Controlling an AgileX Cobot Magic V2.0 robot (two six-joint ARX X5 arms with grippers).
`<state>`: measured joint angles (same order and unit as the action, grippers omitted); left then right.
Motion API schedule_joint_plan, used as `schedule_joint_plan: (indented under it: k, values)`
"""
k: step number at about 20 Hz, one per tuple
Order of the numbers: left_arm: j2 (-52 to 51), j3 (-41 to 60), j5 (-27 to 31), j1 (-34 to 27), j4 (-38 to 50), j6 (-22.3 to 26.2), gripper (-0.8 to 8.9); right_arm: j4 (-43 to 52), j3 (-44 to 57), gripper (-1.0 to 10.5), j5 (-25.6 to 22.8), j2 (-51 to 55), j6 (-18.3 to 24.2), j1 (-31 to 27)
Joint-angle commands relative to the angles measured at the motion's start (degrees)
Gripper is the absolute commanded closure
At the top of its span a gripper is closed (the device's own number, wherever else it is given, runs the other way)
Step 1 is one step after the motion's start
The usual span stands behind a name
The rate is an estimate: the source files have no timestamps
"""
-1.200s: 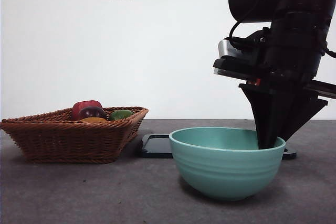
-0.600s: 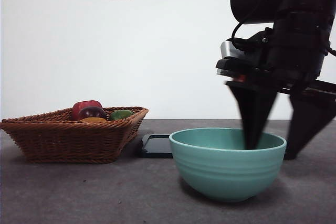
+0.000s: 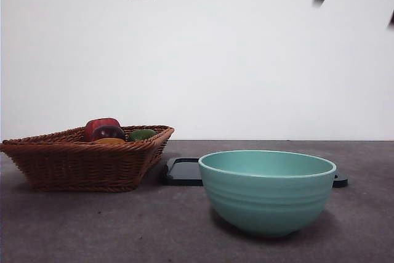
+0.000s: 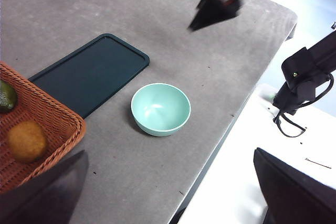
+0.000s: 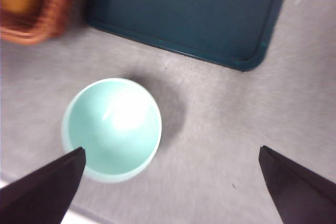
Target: Pick up the wifruite, put it on the bowl, pick up the plate, put it on desk
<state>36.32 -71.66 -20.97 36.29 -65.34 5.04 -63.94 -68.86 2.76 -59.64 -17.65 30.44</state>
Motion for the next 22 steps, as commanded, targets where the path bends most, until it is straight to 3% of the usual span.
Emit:
schedule_joint_plan:
  k: [1,12,22]
  values:
    - [0.4,-0.5,-0.1,0.4,0.6,-0.1,3.13,-3.0,-1.5,3.7,-0.2,6.4,2.2,0.5]
    - [0.4,-0.5,-0.1,0.4,0.5,-4.7,3.13,-14.6,-1.5,3.7,3.9,35.3,4.6,0.5]
    - [0.4,-0.5,-0.1,0.4,0.6,-6.2,3.17,-16.1,-1.5,3.7,4.8,41.0,4.6,0.5]
